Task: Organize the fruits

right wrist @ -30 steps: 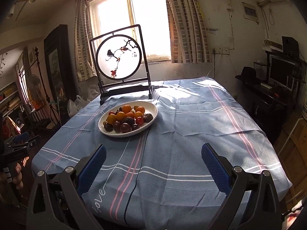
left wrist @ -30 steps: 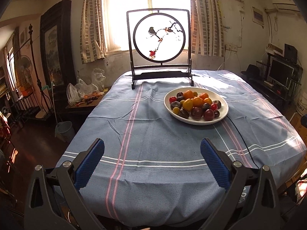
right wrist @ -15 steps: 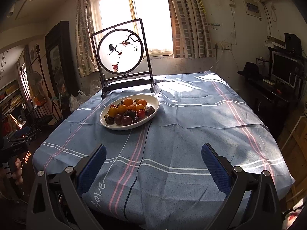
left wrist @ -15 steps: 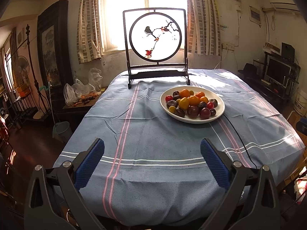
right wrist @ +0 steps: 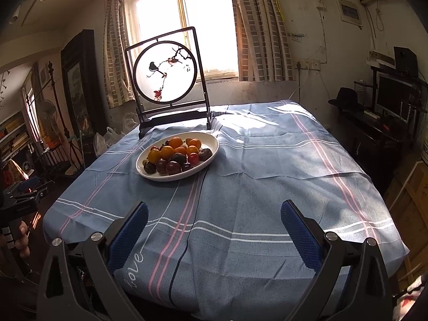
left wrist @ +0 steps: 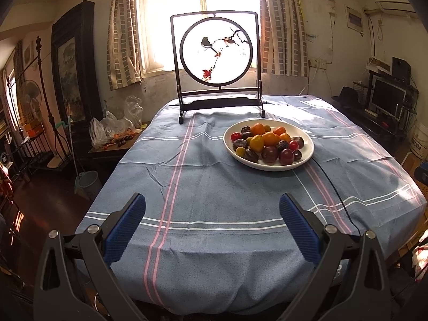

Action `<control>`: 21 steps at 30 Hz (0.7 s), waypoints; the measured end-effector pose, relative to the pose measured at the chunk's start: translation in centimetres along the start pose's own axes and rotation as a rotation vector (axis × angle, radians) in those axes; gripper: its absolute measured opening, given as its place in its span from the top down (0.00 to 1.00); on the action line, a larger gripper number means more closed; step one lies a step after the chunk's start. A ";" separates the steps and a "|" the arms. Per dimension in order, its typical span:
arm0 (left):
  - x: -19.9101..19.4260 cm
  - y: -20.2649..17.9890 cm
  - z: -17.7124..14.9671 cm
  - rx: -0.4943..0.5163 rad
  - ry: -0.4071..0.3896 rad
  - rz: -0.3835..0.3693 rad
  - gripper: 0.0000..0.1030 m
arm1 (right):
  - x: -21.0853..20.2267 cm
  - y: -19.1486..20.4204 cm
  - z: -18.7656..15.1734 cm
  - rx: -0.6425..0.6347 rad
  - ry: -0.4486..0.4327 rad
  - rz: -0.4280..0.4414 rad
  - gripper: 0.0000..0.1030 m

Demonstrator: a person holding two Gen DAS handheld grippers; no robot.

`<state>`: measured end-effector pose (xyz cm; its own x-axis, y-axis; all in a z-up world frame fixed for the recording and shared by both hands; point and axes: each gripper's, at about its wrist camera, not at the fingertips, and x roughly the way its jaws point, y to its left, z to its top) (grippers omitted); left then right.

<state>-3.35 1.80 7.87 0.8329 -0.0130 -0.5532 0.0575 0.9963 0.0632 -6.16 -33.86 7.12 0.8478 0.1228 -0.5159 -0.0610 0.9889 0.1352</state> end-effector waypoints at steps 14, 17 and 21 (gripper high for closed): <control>0.8 1.3 -0.1 -0.071 0.034 0.030 0.05 | 0.3 0.0 -0.5 0.006 0.010 0.000 0.03; 0.8 1.2 -0.1 -0.063 0.037 0.009 0.05 | 0.5 0.0 -0.7 0.008 0.018 0.005 0.03; 0.4 0.6 -0.1 -0.033 0.020 0.011 0.05 | 0.5 0.0 -0.7 0.009 0.014 0.004 0.03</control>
<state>-2.99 2.38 7.62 0.8223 -0.0007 -0.5690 0.0300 0.9987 0.0421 -6.12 -33.74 6.22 0.8402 0.1276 -0.5271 -0.0594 0.9877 0.1444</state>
